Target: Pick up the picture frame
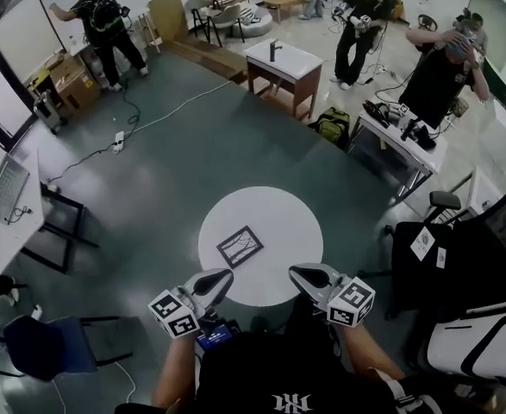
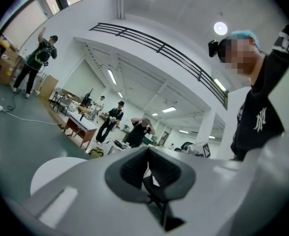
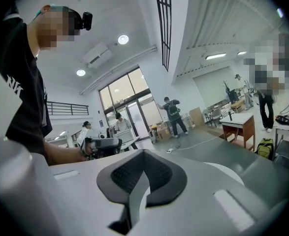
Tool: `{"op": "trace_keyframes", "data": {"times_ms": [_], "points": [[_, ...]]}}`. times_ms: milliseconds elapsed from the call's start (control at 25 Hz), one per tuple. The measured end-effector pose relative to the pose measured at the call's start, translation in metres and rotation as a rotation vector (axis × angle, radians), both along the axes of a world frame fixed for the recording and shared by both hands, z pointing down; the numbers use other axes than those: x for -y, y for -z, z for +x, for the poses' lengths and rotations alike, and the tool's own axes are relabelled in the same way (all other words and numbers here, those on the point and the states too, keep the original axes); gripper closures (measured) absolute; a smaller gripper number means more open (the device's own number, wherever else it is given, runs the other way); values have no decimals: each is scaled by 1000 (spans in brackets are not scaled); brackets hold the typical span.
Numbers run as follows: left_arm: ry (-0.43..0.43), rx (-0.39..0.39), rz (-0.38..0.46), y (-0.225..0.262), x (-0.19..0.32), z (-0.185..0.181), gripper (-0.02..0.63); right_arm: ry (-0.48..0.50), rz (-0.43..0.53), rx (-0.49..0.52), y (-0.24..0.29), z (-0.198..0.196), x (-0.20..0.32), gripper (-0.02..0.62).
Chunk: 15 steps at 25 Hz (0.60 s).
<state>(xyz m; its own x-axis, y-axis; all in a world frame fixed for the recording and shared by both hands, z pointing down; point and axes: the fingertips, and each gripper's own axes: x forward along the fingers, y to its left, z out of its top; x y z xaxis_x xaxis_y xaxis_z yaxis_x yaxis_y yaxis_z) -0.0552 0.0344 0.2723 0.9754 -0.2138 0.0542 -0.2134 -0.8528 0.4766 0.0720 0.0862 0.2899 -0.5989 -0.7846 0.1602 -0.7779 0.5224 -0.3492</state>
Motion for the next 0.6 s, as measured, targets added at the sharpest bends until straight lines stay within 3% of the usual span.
{"op": "trace_keyframes", "data": {"times_ms": [280,600], "points": [[203,36,-47,-18,65,27,603,228,-25,11,-18,22,88,594],[416,90,-115,-31,108,75,603,431,-40,63,-30,79,155,594]]}}
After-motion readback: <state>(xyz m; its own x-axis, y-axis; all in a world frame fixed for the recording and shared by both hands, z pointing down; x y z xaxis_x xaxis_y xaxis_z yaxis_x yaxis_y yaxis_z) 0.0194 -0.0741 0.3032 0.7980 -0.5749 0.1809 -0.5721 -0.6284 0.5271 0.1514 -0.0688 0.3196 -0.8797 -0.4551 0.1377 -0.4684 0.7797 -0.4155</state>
